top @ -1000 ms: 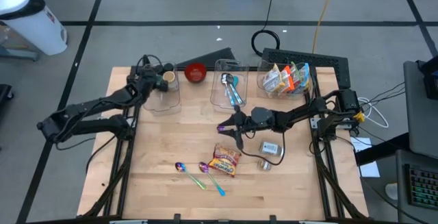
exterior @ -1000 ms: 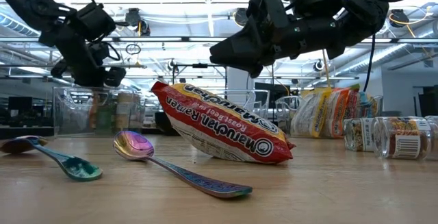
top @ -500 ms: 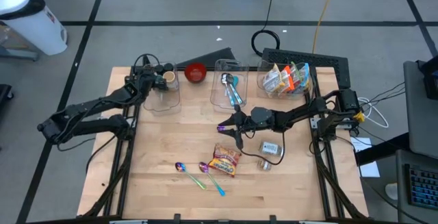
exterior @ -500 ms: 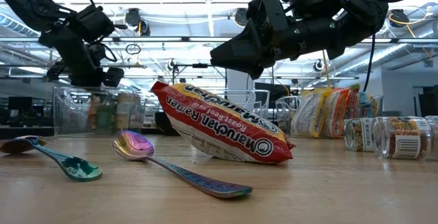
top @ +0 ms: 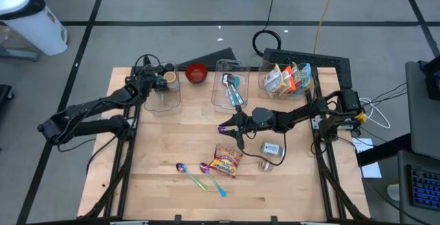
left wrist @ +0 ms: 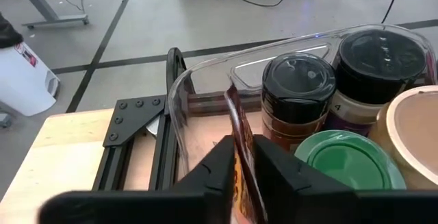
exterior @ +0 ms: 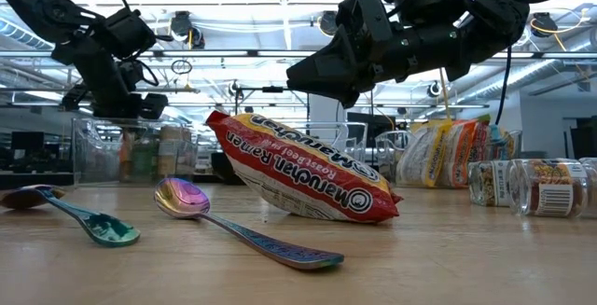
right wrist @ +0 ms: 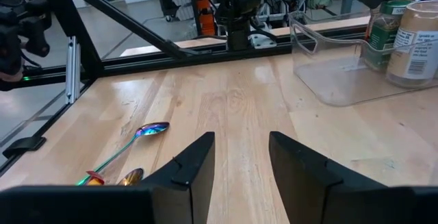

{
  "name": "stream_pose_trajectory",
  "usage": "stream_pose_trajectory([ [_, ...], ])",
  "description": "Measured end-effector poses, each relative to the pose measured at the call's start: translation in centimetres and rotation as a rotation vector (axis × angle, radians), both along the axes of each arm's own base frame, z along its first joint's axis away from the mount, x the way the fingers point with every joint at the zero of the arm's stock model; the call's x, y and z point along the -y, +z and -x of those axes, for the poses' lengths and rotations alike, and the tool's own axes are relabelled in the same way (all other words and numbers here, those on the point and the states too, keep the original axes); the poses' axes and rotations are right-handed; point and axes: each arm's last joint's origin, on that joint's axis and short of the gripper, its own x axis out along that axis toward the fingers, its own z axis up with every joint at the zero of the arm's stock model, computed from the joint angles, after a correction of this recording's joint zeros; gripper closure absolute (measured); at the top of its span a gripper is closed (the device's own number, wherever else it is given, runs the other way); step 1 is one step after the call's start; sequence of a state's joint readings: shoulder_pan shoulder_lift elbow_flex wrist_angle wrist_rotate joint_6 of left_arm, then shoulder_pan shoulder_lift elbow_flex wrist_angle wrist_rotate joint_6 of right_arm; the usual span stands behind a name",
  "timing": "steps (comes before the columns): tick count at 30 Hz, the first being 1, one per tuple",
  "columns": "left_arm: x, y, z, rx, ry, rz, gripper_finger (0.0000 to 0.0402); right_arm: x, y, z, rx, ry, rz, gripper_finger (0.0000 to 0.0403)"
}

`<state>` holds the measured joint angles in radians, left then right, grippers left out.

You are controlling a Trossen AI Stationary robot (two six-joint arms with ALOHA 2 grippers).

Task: Pick & Place Food Item
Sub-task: Put the orange seasoning pack into the left transparent bin, then put the top violet spoon into the middle transparent bin

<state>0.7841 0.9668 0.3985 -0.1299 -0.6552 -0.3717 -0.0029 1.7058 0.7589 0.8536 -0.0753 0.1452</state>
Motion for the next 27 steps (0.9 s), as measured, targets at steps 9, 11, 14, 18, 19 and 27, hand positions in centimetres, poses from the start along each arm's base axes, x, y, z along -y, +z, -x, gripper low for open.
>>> stream_pose_trajectory([
  [9, -0.1, 0.3, -0.1, 0.020, 0.000, -0.020, 0.0257, 0.0, 0.0, 0.0, 0.000, 0.000, 0.000, 0.0273],
  [11, 0.0, 0.6, 0.0, 0.043, -0.001, -0.042, 0.0248, 0.0, 0.0, 0.0, 0.000, 0.000, 0.000, 0.0273],
  [14, 0.2, 1.4, 0.2, 0.078, -0.012, -0.082, 0.0240, 0.0, 0.0, 0.0, 0.000, 0.000, 0.000, 0.0273],
  [18, 0.6, 2.8, 0.3, 0.163, -0.085, -0.134, 0.0238, 0.1, 0.0, 0.0, 0.003, 0.003, 0.032, 0.0273],
  [19, 0.8, 3.2, 0.3, 0.181, -0.118, -0.148, 0.0238, 0.1, 0.0, 0.0, 0.004, 0.006, 0.057, 0.0273],
  [27, 2.4, 5.9, -0.3, 0.382, -0.536, -0.235, 0.0238, 0.4, 0.0, 0.0, 0.019, 0.036, 0.275, 0.0273],
])
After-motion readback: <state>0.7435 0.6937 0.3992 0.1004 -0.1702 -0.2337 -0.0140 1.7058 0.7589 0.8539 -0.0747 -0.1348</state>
